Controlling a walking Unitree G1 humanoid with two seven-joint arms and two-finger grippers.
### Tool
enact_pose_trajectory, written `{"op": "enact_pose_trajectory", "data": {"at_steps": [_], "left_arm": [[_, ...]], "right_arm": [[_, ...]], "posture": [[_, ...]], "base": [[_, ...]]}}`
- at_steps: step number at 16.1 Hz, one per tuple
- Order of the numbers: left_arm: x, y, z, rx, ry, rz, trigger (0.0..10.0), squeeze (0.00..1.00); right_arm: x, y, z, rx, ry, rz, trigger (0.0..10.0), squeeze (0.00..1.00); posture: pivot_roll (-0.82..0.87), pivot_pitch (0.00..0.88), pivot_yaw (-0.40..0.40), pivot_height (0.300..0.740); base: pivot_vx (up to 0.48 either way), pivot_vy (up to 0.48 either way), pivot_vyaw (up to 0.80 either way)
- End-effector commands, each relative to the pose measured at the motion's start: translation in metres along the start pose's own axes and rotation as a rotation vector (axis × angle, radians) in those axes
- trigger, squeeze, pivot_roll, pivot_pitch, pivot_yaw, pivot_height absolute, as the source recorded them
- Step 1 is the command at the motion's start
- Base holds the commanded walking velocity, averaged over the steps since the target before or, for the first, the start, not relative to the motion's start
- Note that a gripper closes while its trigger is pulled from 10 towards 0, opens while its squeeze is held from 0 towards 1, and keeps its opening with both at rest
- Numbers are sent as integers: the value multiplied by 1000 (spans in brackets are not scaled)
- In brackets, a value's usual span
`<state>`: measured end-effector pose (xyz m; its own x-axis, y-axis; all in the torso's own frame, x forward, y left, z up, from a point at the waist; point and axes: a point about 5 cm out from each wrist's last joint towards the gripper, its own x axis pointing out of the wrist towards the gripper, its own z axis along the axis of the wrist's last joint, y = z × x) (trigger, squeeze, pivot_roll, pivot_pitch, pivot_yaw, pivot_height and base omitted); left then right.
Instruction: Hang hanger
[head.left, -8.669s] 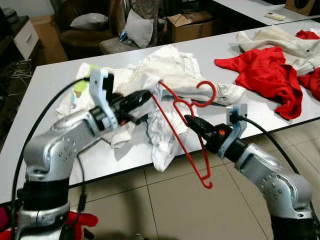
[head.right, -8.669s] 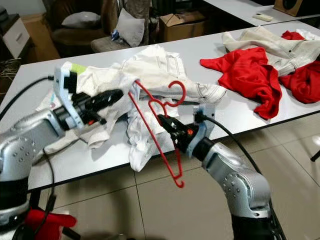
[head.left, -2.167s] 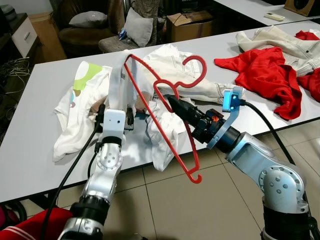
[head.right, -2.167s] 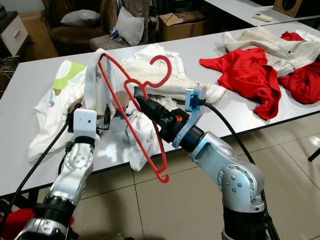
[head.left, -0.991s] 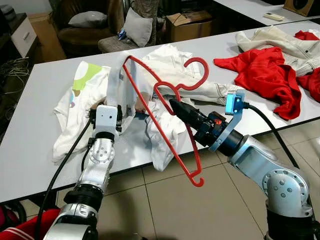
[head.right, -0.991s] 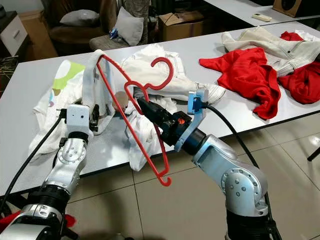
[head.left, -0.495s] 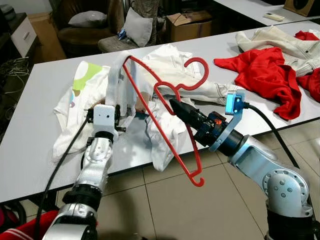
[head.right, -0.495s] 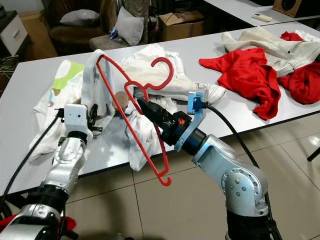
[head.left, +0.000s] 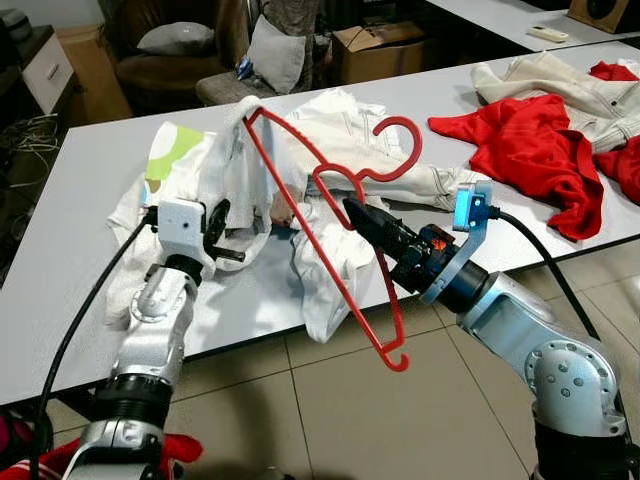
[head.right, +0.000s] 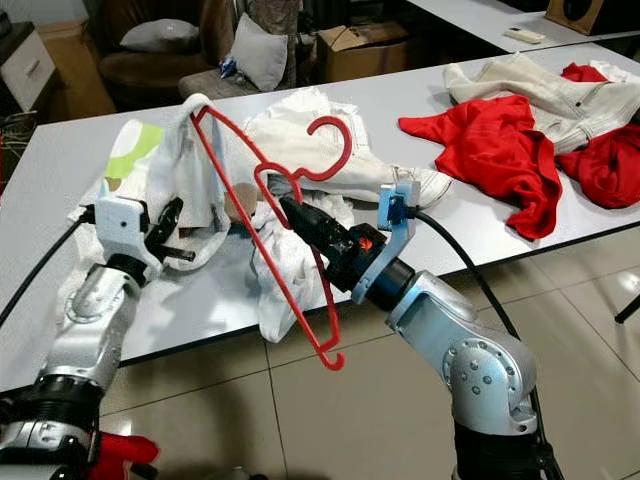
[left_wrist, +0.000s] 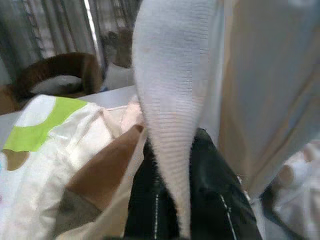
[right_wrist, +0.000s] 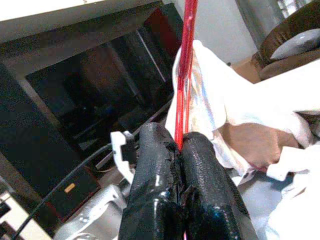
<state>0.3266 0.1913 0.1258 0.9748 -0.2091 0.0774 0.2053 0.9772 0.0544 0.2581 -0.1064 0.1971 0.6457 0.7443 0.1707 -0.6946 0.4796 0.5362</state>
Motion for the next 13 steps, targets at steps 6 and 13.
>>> {"op": "enact_pose_trajectory", "data": {"at_steps": [6,13], "left_arm": [[-9,-15,44,116,57,-360,0,0],[-6,6,82,609,173,-362,0,0]], "right_arm": [[-1,-20,-15,32,32,-113,10000,0],[-9,-34,-39,110,115,-236,10000,0]], "posture": [[-113,0,92,740],[-60,0,128,740]], "base": [[0,0,0],[0,0,0]]}}
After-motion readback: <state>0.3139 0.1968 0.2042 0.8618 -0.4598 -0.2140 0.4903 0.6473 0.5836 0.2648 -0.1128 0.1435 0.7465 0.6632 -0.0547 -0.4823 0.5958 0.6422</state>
